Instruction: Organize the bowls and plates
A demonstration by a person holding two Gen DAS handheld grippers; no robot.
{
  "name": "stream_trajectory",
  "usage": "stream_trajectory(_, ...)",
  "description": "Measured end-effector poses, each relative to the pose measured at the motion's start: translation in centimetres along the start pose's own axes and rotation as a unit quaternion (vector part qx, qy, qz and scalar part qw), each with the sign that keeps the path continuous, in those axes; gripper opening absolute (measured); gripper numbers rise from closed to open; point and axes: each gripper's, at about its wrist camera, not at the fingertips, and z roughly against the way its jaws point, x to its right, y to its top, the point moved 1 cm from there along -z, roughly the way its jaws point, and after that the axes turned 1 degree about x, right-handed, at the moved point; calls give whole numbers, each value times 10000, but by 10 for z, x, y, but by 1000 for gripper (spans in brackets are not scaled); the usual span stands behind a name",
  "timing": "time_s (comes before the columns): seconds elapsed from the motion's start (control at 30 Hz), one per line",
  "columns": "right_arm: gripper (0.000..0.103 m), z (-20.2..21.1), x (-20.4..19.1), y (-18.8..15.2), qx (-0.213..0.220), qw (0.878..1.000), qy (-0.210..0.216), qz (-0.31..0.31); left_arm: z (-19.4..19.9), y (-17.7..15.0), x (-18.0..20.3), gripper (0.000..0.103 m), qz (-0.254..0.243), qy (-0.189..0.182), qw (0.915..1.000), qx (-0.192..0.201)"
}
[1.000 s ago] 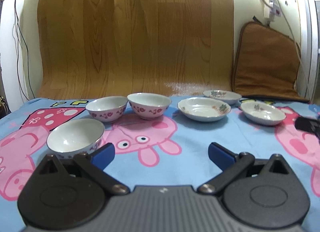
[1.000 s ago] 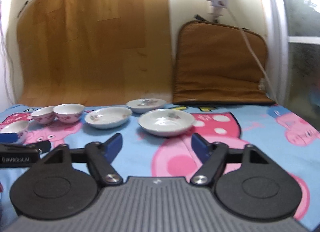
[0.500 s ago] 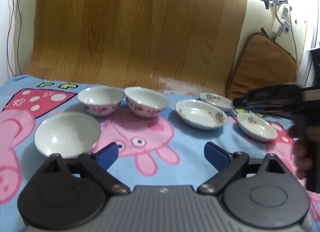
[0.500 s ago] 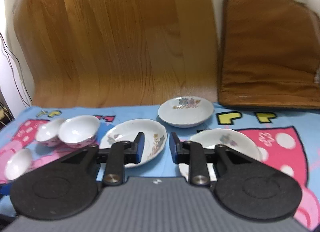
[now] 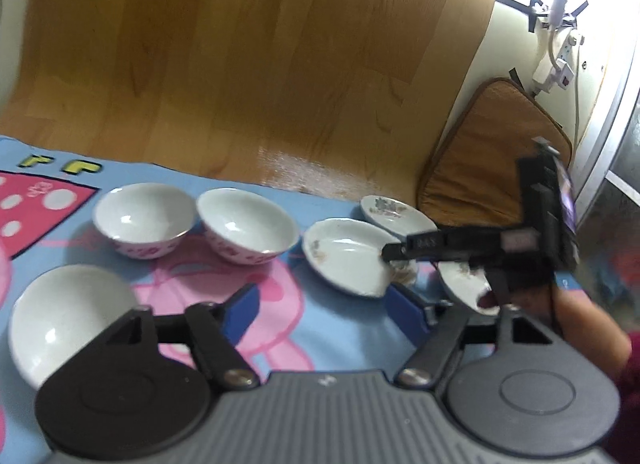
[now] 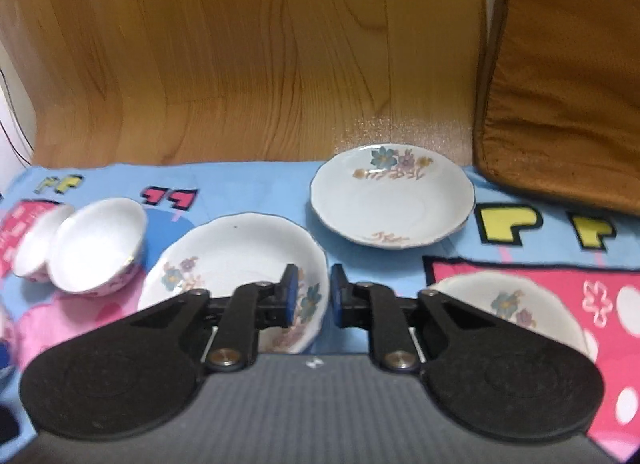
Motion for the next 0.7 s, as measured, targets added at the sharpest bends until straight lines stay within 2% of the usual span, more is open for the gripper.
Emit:
stream_trajectory(0.07,13,6,5,-4,5,9998,164,-93,-14,7,-1,56,107,-25,9998,-194)
stream_trajectory(0.13,14,16,10,-14,-21,9993,336,-185,-25,7,-4,53,249,-28,9991,-352)
stream_trajectory(0.33,16,63,15,-52,87,9937,983,-535,-50,-8,-1,50,409,-109,9965,-718)
stream_trajectory(0.43,16,77,14,-66,146,9925,1065,-574,-60,-7,6,49,444,-131,9960,-760)
stream_trajectory(0.53,17,81,14,-69,191,9931,1039,-518,-74,-3,11,35,506,-90,9943,-938)
stream_trajectory(0.6,22,79,16,-67,202,9941,917,-534,-77,-3,10,26,584,-69,9934,-987)
stream_trajectory(0.67,28,76,21,-67,231,9947,803,-604,-79,-5,7,12,657,-97,9923,-1050)
stream_trajectory(0.7,28,75,24,-68,252,9946,785,-633,-80,-6,6,12,688,-137,9920,-1053)
